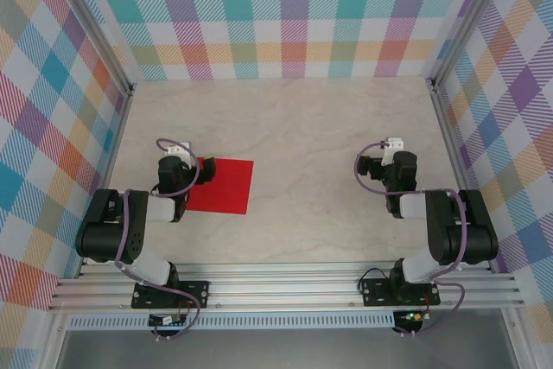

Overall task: Fold a paper plane with a square sheet of paper (pick it up from the middle)
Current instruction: Move the square sheet of paper to the center of the table.

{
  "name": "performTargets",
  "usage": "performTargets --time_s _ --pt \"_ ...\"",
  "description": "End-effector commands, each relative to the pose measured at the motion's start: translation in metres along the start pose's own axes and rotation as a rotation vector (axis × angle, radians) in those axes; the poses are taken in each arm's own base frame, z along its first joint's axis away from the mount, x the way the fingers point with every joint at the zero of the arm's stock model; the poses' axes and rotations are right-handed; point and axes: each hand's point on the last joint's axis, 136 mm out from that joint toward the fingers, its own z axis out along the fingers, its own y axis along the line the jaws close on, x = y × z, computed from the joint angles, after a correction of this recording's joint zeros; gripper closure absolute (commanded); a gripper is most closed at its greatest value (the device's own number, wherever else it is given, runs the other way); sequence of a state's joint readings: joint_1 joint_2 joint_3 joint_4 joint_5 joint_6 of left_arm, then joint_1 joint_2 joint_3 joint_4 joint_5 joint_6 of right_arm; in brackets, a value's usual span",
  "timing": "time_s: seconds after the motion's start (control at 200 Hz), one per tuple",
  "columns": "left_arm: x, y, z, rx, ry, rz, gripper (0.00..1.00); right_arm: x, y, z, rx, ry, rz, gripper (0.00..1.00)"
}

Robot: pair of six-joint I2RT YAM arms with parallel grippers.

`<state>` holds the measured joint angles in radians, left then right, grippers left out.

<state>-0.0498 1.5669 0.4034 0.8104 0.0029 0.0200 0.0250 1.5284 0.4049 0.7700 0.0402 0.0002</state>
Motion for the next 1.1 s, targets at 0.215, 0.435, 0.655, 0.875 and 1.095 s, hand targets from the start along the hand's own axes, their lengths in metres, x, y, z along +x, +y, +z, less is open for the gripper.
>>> performTargets --time_s 0.215,0.435,0.655,0.875,1.095 --pt "-0.009 0.003 0.002 -0.008 -0.018 0.006 0.0 -0.014 0.001 0.0 -0.013 -0.049 0.012 0.0" --pt "-0.009 0.003 0.003 -0.008 -0.018 0.006 0.0 -0.014 0.001 0.0 -0.012 -0.05 0.012 0.0" --pt "-0.009 0.003 0.003 -0.008 -0.016 0.005 0.0 -0.014 0.001 0.0 -0.012 -0.05 0.011 0.0" --pt "-0.009 0.003 0.003 -0.007 -0.015 0.007 0.0 -0.014 0.0 0.001 -0.019 -0.047 0.018 0.0" --pt "-0.019 0.003 -0.01 -0.013 -0.061 0.0 0.0 -0.019 0.009 -0.002 -0.069 -0.041 -0.007 0.0"
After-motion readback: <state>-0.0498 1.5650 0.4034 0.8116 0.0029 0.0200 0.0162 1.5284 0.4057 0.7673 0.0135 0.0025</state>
